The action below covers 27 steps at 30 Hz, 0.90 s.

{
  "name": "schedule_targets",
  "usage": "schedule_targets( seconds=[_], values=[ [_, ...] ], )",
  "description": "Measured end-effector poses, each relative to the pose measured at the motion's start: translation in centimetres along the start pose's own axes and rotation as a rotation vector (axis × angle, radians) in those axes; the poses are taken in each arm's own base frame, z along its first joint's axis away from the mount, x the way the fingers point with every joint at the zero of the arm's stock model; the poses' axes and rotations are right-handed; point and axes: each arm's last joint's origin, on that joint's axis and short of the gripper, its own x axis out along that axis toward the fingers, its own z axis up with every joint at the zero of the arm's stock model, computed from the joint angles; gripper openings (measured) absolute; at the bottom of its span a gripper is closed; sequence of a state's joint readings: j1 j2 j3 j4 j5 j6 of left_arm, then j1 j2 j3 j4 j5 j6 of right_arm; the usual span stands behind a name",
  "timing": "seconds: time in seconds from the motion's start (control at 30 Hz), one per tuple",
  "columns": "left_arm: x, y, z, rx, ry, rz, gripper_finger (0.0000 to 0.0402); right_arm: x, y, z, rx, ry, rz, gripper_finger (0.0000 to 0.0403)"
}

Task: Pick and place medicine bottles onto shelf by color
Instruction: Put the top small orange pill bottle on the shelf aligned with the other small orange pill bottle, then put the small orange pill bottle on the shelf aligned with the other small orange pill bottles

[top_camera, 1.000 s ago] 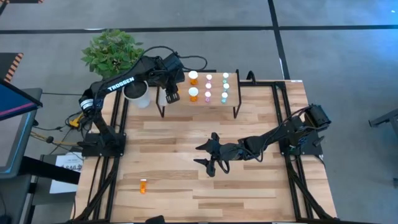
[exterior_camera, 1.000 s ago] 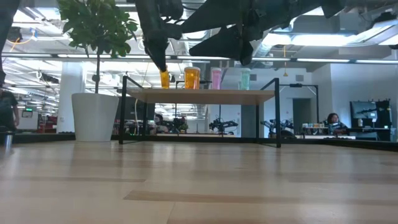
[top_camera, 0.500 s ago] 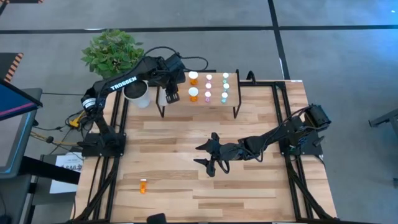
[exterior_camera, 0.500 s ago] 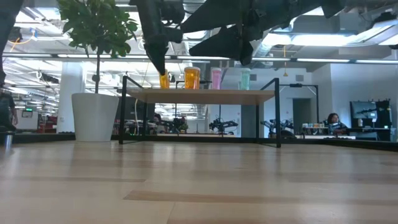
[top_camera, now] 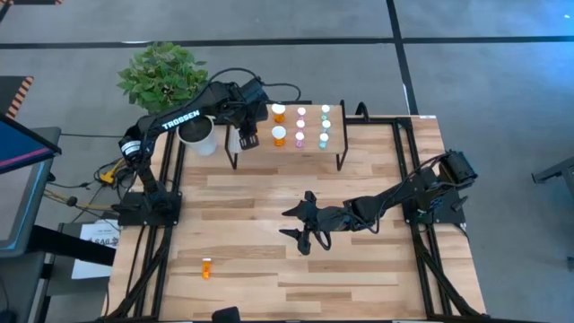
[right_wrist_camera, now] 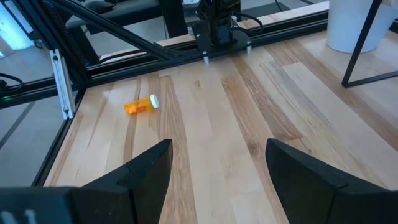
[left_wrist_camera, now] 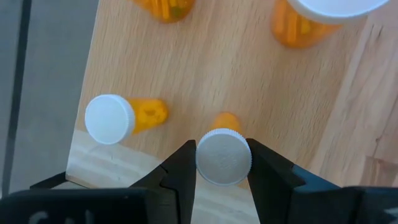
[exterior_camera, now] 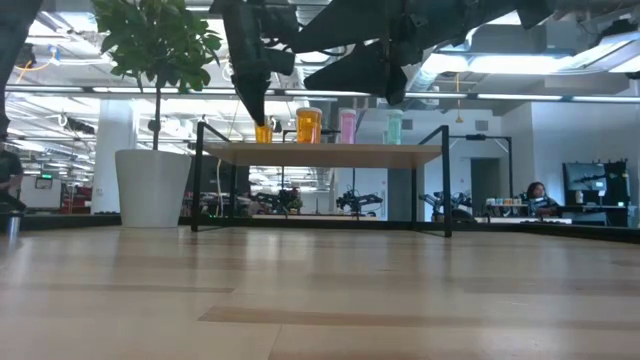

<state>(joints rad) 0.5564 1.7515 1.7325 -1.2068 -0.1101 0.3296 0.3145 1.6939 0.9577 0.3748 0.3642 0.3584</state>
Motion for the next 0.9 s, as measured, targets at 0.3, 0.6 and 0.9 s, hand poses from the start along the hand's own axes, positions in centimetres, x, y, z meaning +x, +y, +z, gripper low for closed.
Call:
schedule_targets(
  seconds=[0.3, 0.6, 0.9],
  values=[
    [0.1, 0.0, 0.0, -0.013, 0.007, -0.001, 0.0151, 0.0, 0.0, 0.0, 0.000, 0.000, 0.000, 0.0282],
    [-0.1, 0.0, -0.1, -0.023, 0.012, -0.002, 0.0198, 0.0, 0.0, 0.0, 0.000, 0.000, 0.000, 0.0282],
    [-3.4, 0.3, -0.3, -0.073, 0.036, 0.003, 0.0203, 0.0, 0.0, 0.0, 0.000, 0.000, 0.000, 0.0282]
  ],
)
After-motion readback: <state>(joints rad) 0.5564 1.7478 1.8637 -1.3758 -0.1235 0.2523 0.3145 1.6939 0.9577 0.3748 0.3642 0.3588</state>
